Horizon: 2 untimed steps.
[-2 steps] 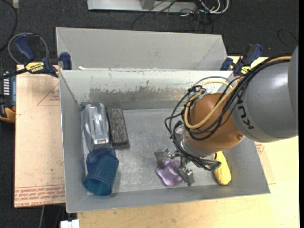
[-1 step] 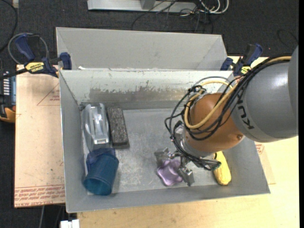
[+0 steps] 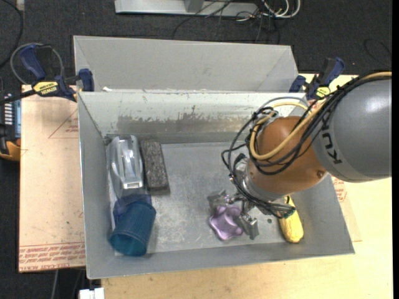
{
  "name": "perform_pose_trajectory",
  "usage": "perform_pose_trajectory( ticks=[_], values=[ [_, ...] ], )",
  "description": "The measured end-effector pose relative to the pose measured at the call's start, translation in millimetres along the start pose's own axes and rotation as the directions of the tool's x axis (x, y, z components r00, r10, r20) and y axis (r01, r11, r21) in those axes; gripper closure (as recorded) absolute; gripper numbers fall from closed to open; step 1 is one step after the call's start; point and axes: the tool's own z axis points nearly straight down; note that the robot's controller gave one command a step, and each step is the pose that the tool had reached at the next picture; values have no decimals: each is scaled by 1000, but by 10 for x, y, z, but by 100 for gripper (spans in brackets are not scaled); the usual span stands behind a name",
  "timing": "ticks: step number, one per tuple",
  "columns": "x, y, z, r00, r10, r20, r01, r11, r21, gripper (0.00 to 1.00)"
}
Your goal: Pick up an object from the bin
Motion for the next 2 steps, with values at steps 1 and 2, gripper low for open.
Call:
perform_pose_trajectory(
  ticks=[1, 2],
  values=[
    [-13, 31, -54, 1000, -5, 1, 5, 1000, 2, 100],
    [-40, 27, -110, 1000, -4, 9, 4, 1000, 4, 100]
  ],
)
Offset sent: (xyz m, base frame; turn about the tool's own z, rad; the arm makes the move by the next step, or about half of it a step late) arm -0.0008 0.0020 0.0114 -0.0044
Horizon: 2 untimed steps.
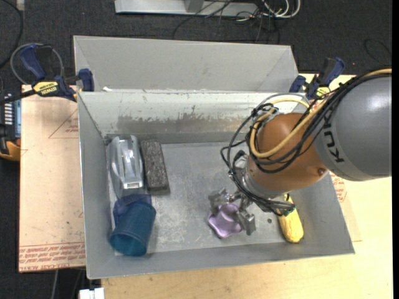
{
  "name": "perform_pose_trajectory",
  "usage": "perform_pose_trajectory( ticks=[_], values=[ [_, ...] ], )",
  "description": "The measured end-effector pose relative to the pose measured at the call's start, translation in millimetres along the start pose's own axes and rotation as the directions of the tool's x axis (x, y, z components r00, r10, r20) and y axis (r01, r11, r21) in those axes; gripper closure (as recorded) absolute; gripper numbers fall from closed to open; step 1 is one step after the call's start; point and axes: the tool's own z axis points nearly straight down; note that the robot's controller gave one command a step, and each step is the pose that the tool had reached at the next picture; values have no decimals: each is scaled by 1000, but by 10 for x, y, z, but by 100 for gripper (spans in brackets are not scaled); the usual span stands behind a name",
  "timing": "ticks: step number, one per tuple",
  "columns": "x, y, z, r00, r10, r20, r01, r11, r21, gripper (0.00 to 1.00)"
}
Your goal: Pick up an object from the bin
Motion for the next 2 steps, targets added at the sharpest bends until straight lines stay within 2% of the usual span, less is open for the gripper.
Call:
perform_pose_trajectory(
  ticks=[1, 2],
  values=[
    [-12, 0, -84, 1000, 1, 3, -1, 1000, 1, 100],
    [2, 13, -302, 1000, 3, -7, -3, 1000, -7, 100]
  ],
)
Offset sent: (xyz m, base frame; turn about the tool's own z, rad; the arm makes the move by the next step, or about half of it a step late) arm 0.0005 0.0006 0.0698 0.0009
